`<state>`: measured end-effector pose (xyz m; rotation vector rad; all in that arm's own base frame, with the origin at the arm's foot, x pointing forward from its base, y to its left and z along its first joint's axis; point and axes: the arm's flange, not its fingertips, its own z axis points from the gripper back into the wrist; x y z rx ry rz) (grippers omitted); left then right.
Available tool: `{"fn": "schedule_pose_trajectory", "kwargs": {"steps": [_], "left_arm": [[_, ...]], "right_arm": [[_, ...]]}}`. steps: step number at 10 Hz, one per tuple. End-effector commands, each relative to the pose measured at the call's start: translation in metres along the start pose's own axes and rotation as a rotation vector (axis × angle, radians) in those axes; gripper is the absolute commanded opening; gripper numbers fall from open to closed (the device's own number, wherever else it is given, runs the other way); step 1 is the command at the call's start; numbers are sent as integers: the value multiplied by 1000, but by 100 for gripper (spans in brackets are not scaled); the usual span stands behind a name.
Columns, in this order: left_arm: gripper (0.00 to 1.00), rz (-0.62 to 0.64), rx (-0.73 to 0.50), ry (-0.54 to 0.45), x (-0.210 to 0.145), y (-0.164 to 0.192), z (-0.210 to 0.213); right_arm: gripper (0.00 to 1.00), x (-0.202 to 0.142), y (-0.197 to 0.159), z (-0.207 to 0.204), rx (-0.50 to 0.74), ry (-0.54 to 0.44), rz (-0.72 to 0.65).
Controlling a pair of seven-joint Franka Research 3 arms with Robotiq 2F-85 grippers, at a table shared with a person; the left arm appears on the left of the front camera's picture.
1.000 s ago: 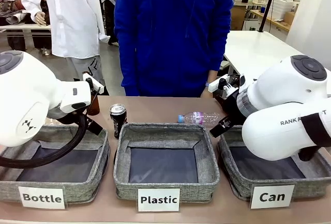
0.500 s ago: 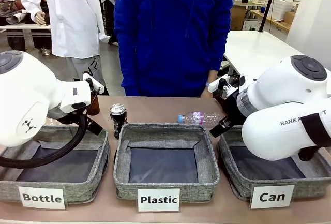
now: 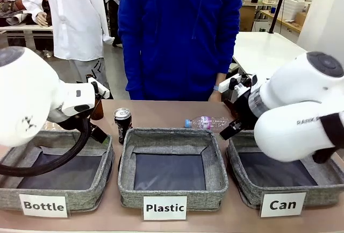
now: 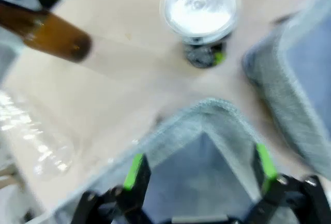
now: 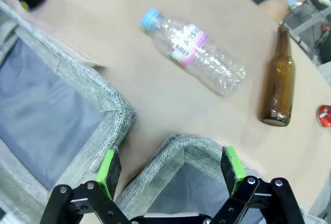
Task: Sort the can waste into the basket.
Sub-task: Pick up the can waste from the table and place it in the right Fabric basket.
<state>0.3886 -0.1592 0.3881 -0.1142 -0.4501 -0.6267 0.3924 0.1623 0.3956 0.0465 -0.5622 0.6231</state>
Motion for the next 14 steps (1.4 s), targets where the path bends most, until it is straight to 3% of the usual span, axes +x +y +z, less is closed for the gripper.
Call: {"fn": "schedule_pose_trajectory", "kwargs": {"steps": [1, 3, 5, 7, 9, 11, 13, 14], "left_arm": [[100, 114, -164, 24, -4, 16, 74], [100, 253, -290, 32, -26, 19, 126], [100, 158, -526, -50, -80, 67, 165], [100, 339, -720, -283, -154, 138, 193], [100, 570, -785, -525, -236, 183, 191], [100, 740, -814, -707, -290, 201, 175], [100, 890, -834, -807, -322, 194, 155], [100, 959, -808, -821, -323, 196, 148]], "right_arm": [[100, 7, -23, 68, 88, -4, -171], [100, -7, -45, 130, 303, 40, -320], [100, -48, -86, 181, 511, 18, -411], [100, -113, -148, 215, 647, -137, -590], [100, -191, -210, 216, 748, -253, -819], [100, -246, -245, 202, 820, -334, -952], [100, -298, -269, 180, 862, -410, -1087], [100, -310, -272, 169, 860, -401, -1155]]}}
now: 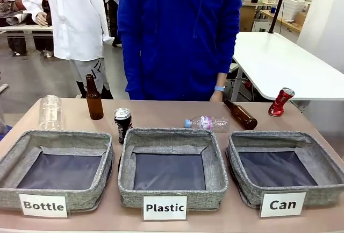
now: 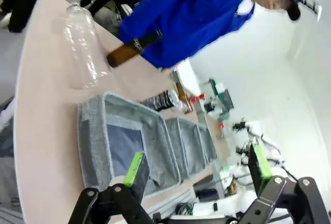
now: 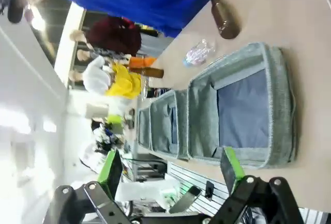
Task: Sort the can waste into the basket.
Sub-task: Pick up the can waste from the table and place it in the right Fabric basket.
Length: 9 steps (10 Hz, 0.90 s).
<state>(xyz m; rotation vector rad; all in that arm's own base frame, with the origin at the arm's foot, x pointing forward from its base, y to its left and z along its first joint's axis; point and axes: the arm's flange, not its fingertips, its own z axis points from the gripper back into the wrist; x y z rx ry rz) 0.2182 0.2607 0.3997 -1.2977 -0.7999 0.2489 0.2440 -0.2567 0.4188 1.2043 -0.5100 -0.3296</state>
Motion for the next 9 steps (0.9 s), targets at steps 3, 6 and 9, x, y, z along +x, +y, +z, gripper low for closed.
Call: {"fn": "schedule_pose_trajectory", "kwargs": {"steps": [3, 6, 9], "left_arm": [[100, 0, 0, 0, 0, 0, 0], [100, 0, 0, 0, 0, 0, 0], [100, 22, 13, 6, 0, -1, 0]], "right_arm": [[100, 0, 0, 0, 0, 0, 0], [100, 0, 0, 0, 0, 0, 0], [100, 0, 0, 0, 0, 0, 0]]}}
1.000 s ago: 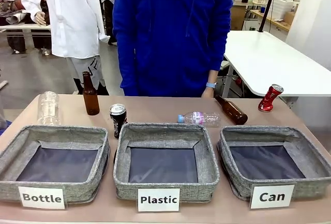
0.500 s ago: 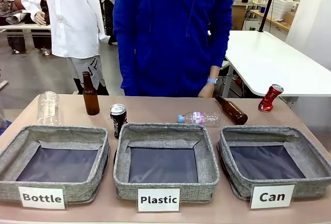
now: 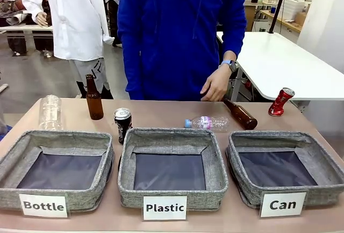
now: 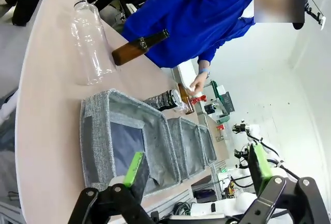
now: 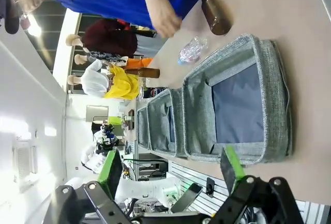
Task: Sort the can waste into the basket.
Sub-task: Pick up the can waste from the table and place it in the right Fabric basket.
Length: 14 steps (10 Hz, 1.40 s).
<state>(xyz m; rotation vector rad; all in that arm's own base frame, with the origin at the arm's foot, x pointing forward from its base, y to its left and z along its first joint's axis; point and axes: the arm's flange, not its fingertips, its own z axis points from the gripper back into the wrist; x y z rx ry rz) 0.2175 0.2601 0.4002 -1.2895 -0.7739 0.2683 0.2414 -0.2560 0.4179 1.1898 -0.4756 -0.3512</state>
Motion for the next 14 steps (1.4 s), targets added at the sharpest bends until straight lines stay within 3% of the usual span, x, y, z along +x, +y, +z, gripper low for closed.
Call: {"fn": "schedule_pose_trajectory", "kwargs": {"steps": [1, 3, 5, 9, 10, 11, 14], "left_arm": [[100, -103, 114, 74, 8, -24, -23], [100, -262, 221, 242, 34, -50, -82], [100, -406, 219, 405, 45, -61, -153], [100, -686, 215, 685, 21, -50, -318], [100, -727, 211, 716, 12, -45, -341], [100, -683, 225, 727, 8, -45, -351], [100, -668, 227, 722, 0, -57, -338]], "right_arm": [[100, 3, 1, -1, 25, -14, 29], [100, 3, 1, -1, 25, -14, 29], [100, 3, 1, -1, 25, -14, 29], [100, 3, 1, -1, 25, -14, 29], [100, 3, 1, -1, 25, -14, 29], [100, 3, 1, -1, 25, -14, 29], [100, 3, 1, -1, 25, -14, 29]]}}
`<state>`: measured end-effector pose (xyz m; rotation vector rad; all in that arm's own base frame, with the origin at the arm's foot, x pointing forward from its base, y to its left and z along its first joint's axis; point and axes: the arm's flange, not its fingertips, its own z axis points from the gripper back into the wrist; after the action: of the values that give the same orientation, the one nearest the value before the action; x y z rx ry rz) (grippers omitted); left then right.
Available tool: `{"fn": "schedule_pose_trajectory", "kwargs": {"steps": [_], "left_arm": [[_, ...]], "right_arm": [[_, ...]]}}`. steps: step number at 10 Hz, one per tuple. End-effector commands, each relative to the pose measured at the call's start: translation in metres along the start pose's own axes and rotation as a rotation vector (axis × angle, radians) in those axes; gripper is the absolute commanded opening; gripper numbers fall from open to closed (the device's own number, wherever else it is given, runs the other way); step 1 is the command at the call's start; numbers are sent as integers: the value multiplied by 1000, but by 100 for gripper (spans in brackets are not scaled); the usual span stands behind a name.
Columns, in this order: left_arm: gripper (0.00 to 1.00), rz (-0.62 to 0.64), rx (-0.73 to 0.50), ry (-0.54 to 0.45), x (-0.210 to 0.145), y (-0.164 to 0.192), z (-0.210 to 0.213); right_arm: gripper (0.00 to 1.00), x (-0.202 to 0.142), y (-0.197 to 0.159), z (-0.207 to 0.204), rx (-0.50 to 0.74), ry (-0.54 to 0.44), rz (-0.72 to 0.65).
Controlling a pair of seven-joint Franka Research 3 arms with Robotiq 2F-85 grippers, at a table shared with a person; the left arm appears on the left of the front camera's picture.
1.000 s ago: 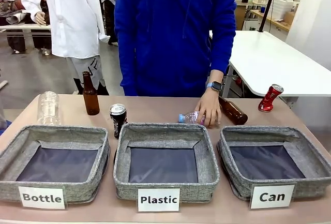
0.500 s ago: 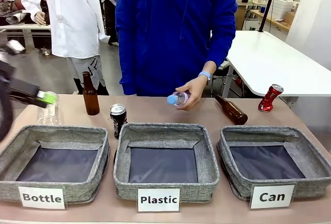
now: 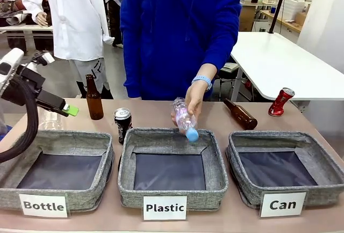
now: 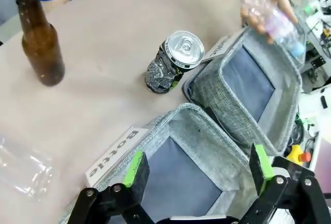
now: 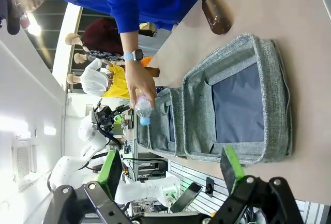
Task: Sort the can waste into the basket.
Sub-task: Pick up the can waste from the table and place it in the right Fabric basket.
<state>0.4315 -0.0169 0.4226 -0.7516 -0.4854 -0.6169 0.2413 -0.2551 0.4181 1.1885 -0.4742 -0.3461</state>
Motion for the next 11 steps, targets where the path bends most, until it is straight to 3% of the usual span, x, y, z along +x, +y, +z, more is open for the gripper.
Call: {"fn": "schedule_pose_trajectory", "kwargs": {"steps": [1, 2, 3, 4, 6, 8, 9, 11], "left_arm": [[100, -3, -3, 12, 1, 0, -7], [100, -20, -173, 37, 2, 21, 11], [100, -15, -248, -41, -17, 34, 49], [100, -21, -260, -94, -38, 37, 73], [100, -71, -300, -108, -62, 35, 82], [100, -110, -244, -156, -44, 31, 50], [100, -143, -158, -160, -22, 25, 25], [100, -242, -32, -98, 19, 19, -31]], "right_arm": [[100, 3, 0, 0, 26, -18, 25], [100, 3, 0, 0, 26, -18, 25], [100, 3, 0, 0, 26, -18, 25], [100, 3, 0, 0, 26, -18, 25], [100, 3, 0, 0, 26, -18, 25], [100, 3, 0, 0, 26, -18, 25], [100, 3, 0, 0, 26, -18, 25], [100, 3, 0, 0, 26, -18, 25]]}}
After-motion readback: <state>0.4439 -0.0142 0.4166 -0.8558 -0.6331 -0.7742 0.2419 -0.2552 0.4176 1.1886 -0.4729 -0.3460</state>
